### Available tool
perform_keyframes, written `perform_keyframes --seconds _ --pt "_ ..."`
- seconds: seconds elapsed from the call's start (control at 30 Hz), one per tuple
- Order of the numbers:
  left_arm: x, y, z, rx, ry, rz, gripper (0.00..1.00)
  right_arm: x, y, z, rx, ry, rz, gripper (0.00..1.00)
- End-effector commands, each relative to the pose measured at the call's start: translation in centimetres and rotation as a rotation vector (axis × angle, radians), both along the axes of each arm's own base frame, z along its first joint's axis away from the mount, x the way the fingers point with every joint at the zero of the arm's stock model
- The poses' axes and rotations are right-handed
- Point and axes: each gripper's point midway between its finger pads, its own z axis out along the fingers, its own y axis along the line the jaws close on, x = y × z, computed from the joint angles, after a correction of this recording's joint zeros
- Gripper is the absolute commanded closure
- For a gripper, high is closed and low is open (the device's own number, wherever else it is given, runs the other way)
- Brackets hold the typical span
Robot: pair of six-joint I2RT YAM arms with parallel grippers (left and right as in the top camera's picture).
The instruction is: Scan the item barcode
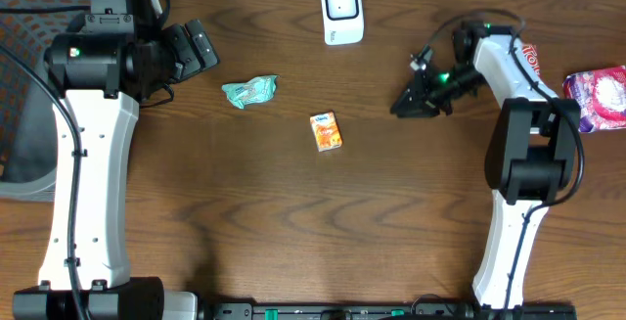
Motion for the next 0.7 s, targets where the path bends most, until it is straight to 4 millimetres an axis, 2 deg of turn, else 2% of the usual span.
perform_keyframes --seconds 0.0,0.1,0.23,0.33,0.43,0.57,0.67 --pt "0.0 0.3 -0.2 0.009 0.008 0.003 0.02 0.2 2.8 4.1 -0.107 -0.166 0.11 0.74" --pt "0.0 0.3 -0.2 0.008 0.008 0.003 0.02 -0.4 5.2 3.8 -0.261 -0.245 0.216 0.7" --pt "0.0 0.3 -0.2 0.008 0.008 0.003 0.02 -0.9 6.9 1.6 -0.649 -0.335 0.282 0.65" --pt "0.0 0.3 -0.2 0.008 0.008 0.003 0.02 -1.2 8.9 1.1 -0.861 -0.441 0.308 0.61" --pt "0.0 0.3 -0.2 0.008 0.008 0.003 0.02 -1.9 11.5 1.1 -0.933 -0.53 0.315 0.59" --pt "0.0 0.3 -0.2 0.008 0.008 0.003 0.02 -2.8 14.6 0.9 -0.943 -0.623 0.358 0.59" --pt "0.0 0.3 -0.2 0.008 0.008 0.003 0.02 -3.4 15.2 0.2 -0.975 -0.656 0.364 0.6"
